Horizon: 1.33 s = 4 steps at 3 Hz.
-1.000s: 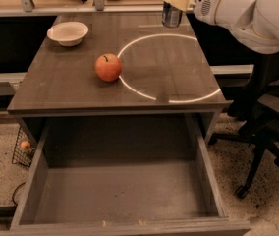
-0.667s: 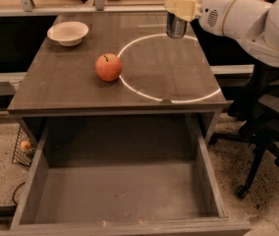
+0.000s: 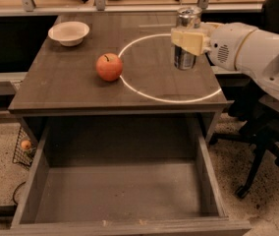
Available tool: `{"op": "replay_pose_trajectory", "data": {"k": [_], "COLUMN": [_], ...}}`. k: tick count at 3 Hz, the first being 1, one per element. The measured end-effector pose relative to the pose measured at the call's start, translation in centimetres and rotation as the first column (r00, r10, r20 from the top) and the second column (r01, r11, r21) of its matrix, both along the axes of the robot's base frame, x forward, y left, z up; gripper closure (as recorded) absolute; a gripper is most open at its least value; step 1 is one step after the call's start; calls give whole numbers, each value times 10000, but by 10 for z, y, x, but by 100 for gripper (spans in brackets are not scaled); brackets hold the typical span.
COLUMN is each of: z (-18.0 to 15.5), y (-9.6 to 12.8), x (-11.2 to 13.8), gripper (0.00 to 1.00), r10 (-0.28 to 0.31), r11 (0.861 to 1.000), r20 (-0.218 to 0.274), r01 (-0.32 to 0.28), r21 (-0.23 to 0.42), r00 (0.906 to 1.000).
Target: Place redbull can into top drawer
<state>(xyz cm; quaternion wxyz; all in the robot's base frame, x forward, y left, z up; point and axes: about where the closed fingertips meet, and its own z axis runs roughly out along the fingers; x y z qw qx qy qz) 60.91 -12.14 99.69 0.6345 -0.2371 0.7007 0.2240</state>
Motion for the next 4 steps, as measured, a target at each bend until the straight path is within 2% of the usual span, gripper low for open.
{"op": "replay_pose_trajectory", "data": {"k": [1,2,3,4], "z": [1,-4,-21,-45], "y": [3,8,19,15], "x": [1,-9,-41,-89], "gripper": [100,100,100,100], "r10": [44,368,1080,2005], "r11": [10000,9993,9941,9796], "r20": [15,71,177,430], "r01": [-44,-369,-1082,-1997], "r21": [4,56,105,-219], "r00": [10000,9993,9940,9788]}}
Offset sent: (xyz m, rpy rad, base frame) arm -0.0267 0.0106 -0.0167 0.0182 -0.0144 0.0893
